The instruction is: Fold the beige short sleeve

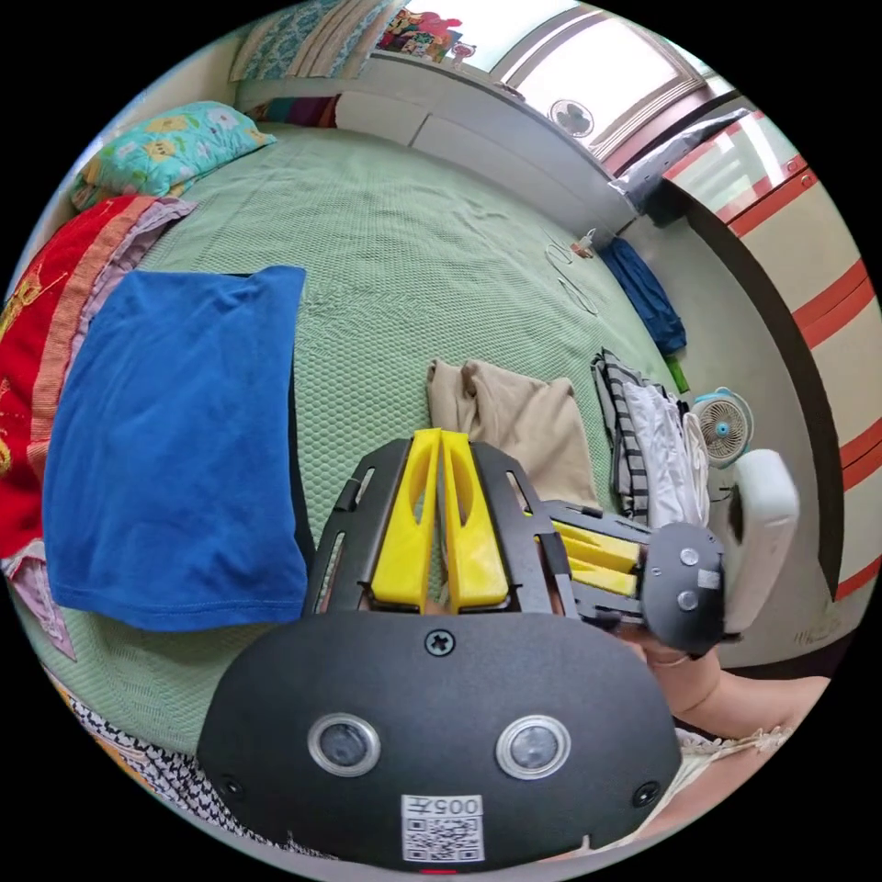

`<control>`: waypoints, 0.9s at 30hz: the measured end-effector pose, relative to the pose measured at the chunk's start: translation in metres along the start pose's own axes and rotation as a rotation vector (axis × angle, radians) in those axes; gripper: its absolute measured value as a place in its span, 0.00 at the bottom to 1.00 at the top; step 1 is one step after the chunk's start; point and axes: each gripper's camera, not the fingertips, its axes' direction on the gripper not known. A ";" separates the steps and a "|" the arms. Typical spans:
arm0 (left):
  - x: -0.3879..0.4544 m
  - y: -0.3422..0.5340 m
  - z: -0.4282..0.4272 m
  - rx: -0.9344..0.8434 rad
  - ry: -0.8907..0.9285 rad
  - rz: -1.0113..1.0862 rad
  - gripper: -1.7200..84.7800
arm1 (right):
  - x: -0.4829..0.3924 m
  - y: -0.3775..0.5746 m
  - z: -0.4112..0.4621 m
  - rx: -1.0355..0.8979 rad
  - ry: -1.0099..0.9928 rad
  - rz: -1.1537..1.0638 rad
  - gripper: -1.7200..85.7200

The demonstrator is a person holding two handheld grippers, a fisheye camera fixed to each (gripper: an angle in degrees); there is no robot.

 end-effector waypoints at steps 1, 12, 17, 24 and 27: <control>0.004 -0.002 0.002 0.009 0.019 0.010 0.01 | 0.002 0.003 -0.019 0.039 -0.034 -0.038 0.09; 0.056 -0.009 0.042 -0.135 -0.240 0.107 0.01 | 0.071 0.013 -0.050 0.255 0.017 0.147 0.12; 0.059 -0.011 0.042 -0.151 -0.201 0.066 0.01 | 0.061 -0.014 -0.038 0.214 0.031 0.044 0.11; 0.059 -0.005 0.023 -0.091 -0.099 0.052 0.01 | 0.038 -0.103 -0.011 0.023 0.098 -0.141 0.15; 0.066 0.000 0.024 -0.121 -0.090 0.088 0.01 | 0.024 -0.138 0.010 -0.119 0.148 -0.230 0.15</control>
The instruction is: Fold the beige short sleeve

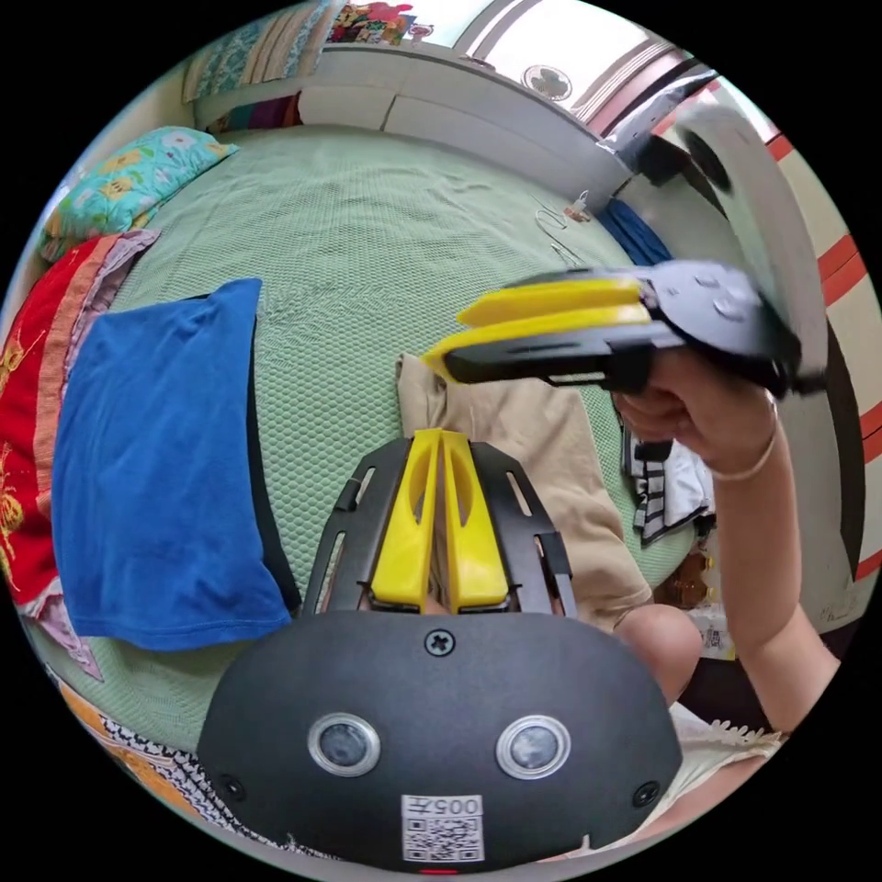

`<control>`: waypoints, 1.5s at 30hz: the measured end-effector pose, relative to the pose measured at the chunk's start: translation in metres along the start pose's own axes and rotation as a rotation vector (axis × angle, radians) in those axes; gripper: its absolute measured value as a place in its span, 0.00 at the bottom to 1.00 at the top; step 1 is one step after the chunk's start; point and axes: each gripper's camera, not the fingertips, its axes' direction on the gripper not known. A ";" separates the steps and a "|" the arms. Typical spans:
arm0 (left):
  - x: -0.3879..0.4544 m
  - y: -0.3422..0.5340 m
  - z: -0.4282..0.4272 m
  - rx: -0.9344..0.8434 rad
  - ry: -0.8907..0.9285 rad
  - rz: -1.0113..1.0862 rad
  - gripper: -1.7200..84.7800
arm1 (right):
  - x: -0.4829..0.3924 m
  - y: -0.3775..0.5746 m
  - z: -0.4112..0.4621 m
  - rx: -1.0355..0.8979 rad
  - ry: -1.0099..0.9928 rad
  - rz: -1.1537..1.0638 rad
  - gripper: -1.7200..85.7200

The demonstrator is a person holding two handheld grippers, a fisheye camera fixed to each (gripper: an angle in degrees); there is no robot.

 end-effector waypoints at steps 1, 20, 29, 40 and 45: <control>0.004 0.002 0.000 -0.011 0.001 0.009 0.01 | -0.004 -0.011 0.009 -0.074 0.024 -0.041 0.14; 0.032 0.050 -0.028 -0.080 -0.084 0.015 0.01 | -0.008 -0.015 0.035 -0.080 -0.023 0.135 0.00; 0.038 0.090 -0.078 -0.021 -0.119 -0.022 0.01 | -0.006 0.044 0.011 0.195 -0.065 0.296 0.03; 0.101 0.217 -0.213 0.513 0.043 0.119 0.03 | -0.118 0.366 -0.078 0.609 0.318 0.333 0.10; 0.146 0.271 -0.241 0.520 0.042 0.086 0.07 | -0.131 0.459 -0.063 0.645 0.175 0.504 0.15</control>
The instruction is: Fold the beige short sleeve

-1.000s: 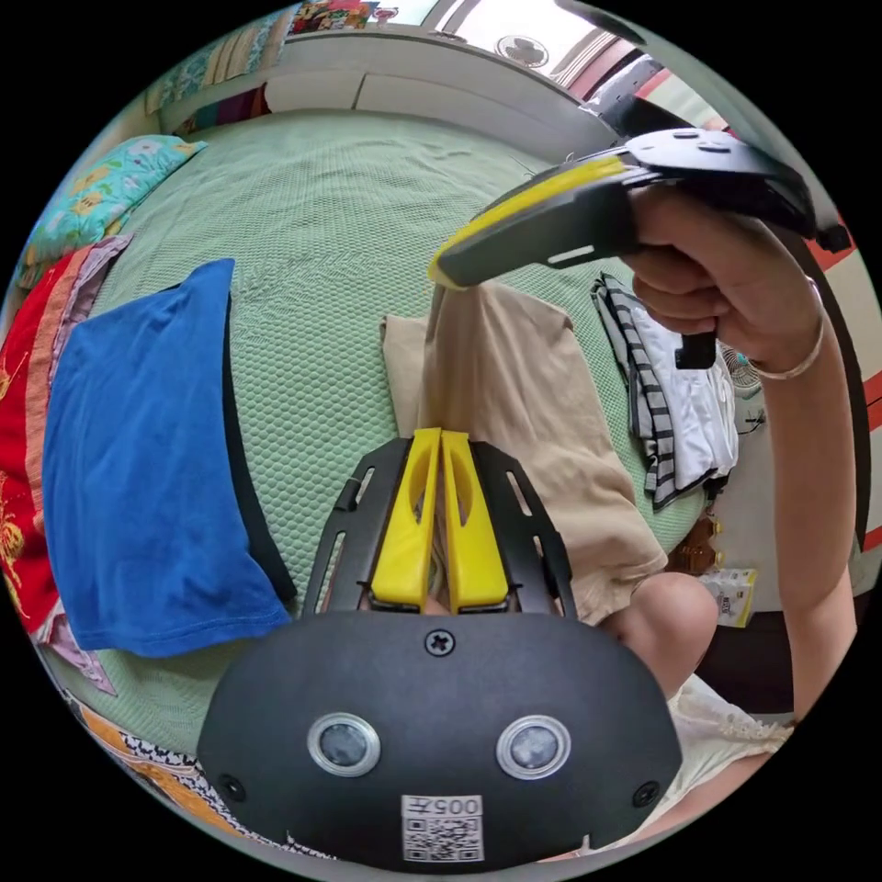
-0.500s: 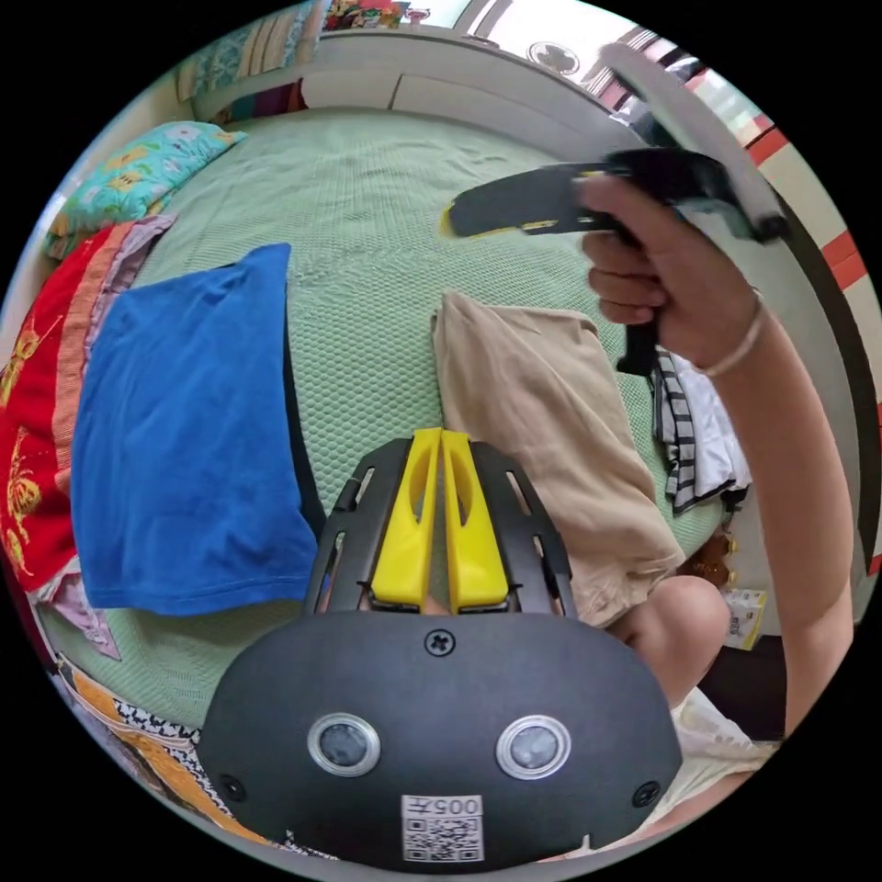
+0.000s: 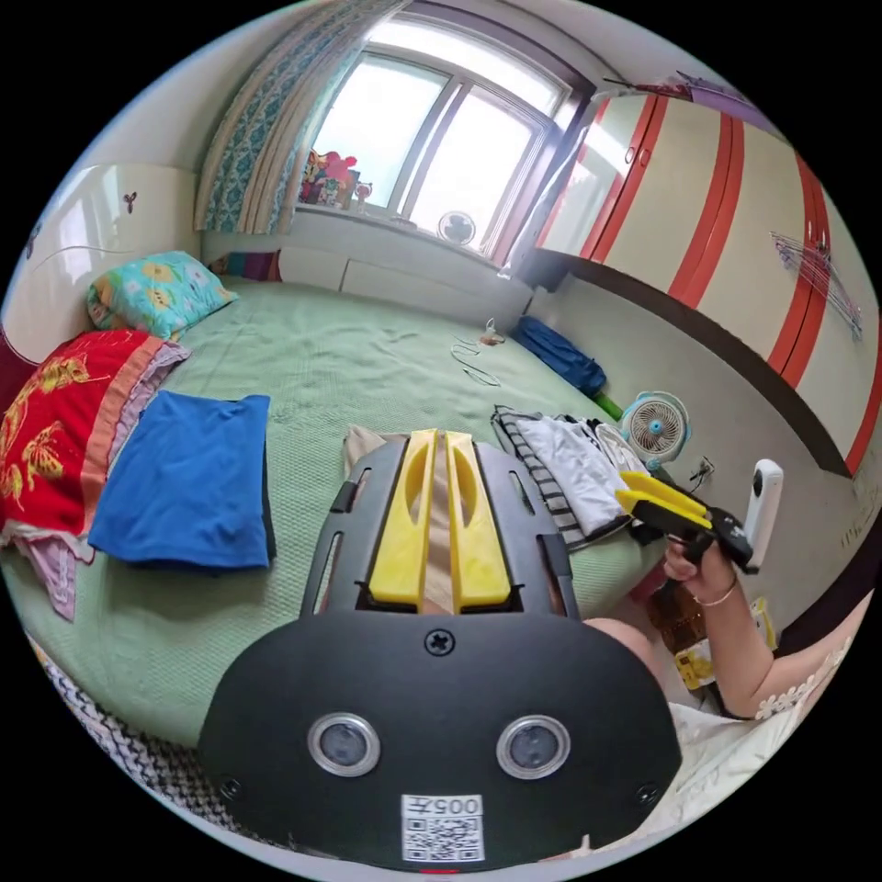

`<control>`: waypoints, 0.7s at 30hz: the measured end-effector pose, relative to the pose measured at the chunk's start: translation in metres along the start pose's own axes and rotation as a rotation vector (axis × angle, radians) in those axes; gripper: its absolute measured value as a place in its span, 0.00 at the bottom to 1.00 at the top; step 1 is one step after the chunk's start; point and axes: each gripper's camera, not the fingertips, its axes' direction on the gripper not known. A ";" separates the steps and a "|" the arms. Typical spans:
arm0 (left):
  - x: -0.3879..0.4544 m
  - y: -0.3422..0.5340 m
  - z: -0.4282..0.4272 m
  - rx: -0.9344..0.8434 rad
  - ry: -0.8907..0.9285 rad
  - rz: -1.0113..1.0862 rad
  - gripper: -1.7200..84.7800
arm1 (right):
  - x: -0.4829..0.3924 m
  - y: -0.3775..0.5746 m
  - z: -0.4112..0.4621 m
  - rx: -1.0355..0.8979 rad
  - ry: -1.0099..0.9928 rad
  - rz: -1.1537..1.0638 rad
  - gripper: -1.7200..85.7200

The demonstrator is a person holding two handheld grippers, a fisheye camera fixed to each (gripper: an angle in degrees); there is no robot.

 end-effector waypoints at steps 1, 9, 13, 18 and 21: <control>0.011 0.011 -0.007 -0.024 -0.021 -0.001 0.09 | 0.000 0.015 -0.004 -0.020 0.003 -0.005 0.16; 0.016 0.085 -0.016 -0.193 0.074 -0.177 0.16 | -0.024 0.097 0.004 -0.120 0.120 -0.087 0.17; 0.003 0.104 0.001 -0.260 0.057 -0.248 0.16 | -0.021 0.121 0.023 -0.171 0.085 -0.010 0.15; -0.013 0.119 0.022 -0.325 0.011 -0.302 0.14 | -0.011 0.132 0.050 -0.215 0.133 0.061 0.15; -0.025 0.126 0.032 -0.339 0.026 -0.338 0.14 | -0.005 0.135 0.066 -0.241 0.114 0.098 0.13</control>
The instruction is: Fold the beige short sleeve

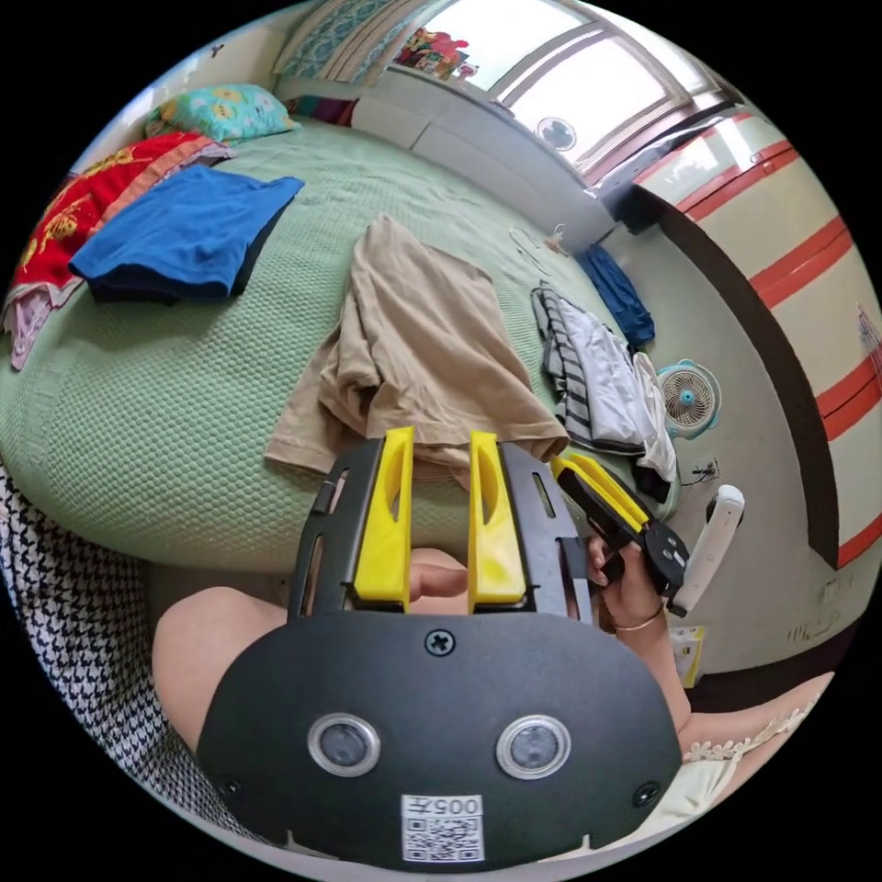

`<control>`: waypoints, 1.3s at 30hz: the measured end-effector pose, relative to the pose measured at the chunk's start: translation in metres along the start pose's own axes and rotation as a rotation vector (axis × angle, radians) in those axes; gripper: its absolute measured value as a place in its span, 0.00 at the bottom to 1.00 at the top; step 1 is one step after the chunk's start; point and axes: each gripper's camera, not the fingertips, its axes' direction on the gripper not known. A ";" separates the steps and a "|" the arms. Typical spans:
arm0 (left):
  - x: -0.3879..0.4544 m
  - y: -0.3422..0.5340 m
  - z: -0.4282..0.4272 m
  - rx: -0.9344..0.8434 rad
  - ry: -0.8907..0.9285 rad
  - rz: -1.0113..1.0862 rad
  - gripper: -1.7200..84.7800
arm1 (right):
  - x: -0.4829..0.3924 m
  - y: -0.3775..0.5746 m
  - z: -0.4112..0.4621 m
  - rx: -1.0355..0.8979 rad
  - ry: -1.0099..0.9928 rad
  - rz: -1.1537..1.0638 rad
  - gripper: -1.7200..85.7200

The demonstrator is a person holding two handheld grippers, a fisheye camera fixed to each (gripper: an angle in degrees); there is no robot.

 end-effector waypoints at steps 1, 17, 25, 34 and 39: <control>-0.004 -0.001 0.002 0.002 0.009 -0.006 0.14 | 0.001 0.000 0.004 0.003 -0.011 0.011 0.14; -0.025 0.005 -0.025 0.093 0.004 0.003 0.03 | 0.012 0.015 0.000 0.078 0.016 -0.073 0.01; -0.067 0.032 -0.004 -0.052 -0.006 -0.109 0.02 | 0.055 0.049 0.023 0.024 -0.090 0.039 0.01; -0.079 0.048 -0.008 -0.034 0.033 -0.138 0.02 | 0.074 0.064 -0.010 0.067 -0.185 -0.036 0.07; -0.075 0.054 -0.024 0.004 0.061 -0.126 0.02 | 0.051 0.064 -0.023 0.083 -0.206 -0.168 0.10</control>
